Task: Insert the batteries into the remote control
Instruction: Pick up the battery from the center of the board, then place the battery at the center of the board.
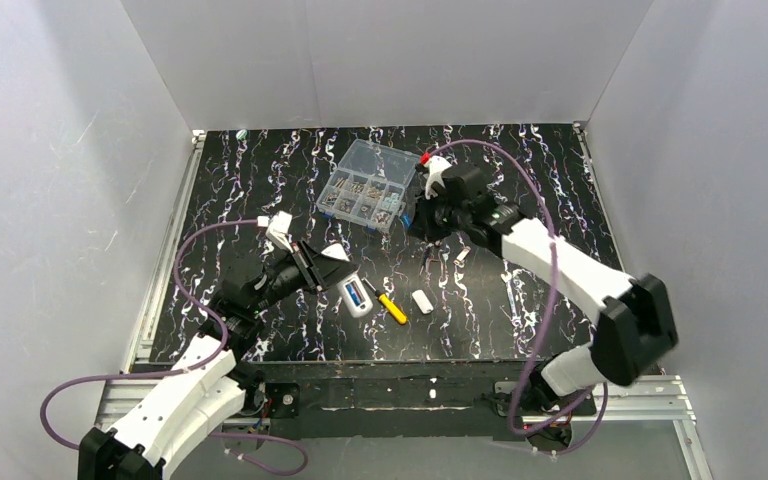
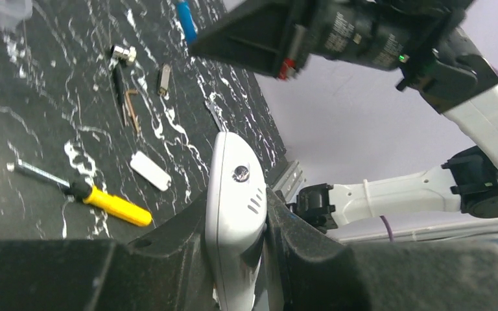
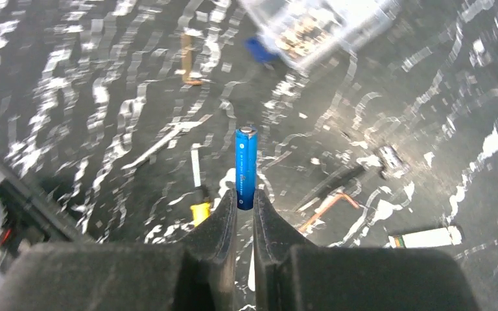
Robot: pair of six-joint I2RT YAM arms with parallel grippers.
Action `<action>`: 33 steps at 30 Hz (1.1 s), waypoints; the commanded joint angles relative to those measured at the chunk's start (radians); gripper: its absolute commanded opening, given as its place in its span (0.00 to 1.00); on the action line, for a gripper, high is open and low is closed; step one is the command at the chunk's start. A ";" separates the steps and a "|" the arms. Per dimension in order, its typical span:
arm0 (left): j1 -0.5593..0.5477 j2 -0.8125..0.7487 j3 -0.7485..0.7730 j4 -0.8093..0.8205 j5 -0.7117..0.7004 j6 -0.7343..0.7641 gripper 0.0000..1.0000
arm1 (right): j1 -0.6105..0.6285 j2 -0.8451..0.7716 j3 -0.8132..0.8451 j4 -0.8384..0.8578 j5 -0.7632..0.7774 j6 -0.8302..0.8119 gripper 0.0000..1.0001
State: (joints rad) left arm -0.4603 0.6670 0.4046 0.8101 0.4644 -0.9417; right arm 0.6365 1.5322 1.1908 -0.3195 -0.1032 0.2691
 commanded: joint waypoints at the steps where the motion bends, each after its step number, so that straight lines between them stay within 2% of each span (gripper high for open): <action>1: -0.006 0.027 0.017 0.295 0.083 0.142 0.00 | 0.059 -0.178 -0.110 0.112 -0.187 -0.156 0.01; 8: -0.008 0.138 0.082 0.475 0.156 0.136 0.00 | 0.151 -0.400 -0.159 0.095 -0.225 -0.226 0.01; 16: -0.014 0.228 0.120 0.580 0.149 0.092 0.00 | 0.194 -0.523 -0.154 0.078 -0.200 -0.138 0.01; 25: -0.039 0.297 0.146 0.576 0.011 0.019 0.00 | 0.298 -0.448 -0.046 -0.057 -0.095 -0.073 0.01; 33: -0.055 0.303 0.133 0.563 -0.068 -0.044 0.00 | 0.304 -0.352 0.082 -0.153 -0.062 0.009 0.01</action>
State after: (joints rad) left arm -0.5072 0.9894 0.4965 1.2739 0.4328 -0.9443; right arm 0.9363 1.1591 1.1805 -0.4244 -0.1925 0.2272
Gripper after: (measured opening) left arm 0.254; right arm 0.153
